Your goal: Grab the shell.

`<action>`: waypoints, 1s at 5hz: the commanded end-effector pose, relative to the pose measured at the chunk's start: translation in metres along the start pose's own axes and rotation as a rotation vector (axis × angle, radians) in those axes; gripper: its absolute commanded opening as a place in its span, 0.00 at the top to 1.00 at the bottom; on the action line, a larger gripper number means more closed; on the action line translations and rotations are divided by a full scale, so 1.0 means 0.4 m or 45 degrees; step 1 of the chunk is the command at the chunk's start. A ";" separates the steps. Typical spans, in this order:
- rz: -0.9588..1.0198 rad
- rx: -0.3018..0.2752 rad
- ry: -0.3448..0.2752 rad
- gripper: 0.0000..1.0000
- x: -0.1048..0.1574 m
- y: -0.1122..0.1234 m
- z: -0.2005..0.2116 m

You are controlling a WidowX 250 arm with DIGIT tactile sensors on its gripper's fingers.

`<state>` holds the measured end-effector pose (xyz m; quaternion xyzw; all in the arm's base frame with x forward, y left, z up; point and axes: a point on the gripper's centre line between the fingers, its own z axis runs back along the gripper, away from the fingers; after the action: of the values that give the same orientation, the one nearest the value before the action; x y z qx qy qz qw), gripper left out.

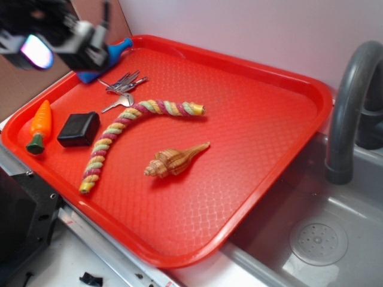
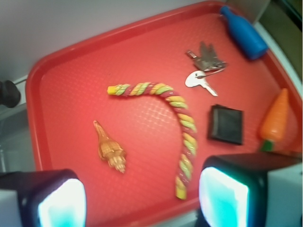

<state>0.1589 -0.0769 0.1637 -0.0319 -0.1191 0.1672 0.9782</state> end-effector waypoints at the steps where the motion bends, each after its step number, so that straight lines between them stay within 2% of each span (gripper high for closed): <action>1: -0.097 -0.011 0.066 0.00 0.020 -0.083 -0.166; 3: -0.243 0.072 0.175 0.00 -0.008 -0.082 -0.325; 4: -0.294 0.072 0.227 0.00 -0.024 -0.082 -0.357; 5: -0.316 0.057 0.234 0.00 -0.036 -0.090 -0.368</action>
<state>0.1954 -0.1174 0.0200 -0.0059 -0.0211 0.0488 0.9986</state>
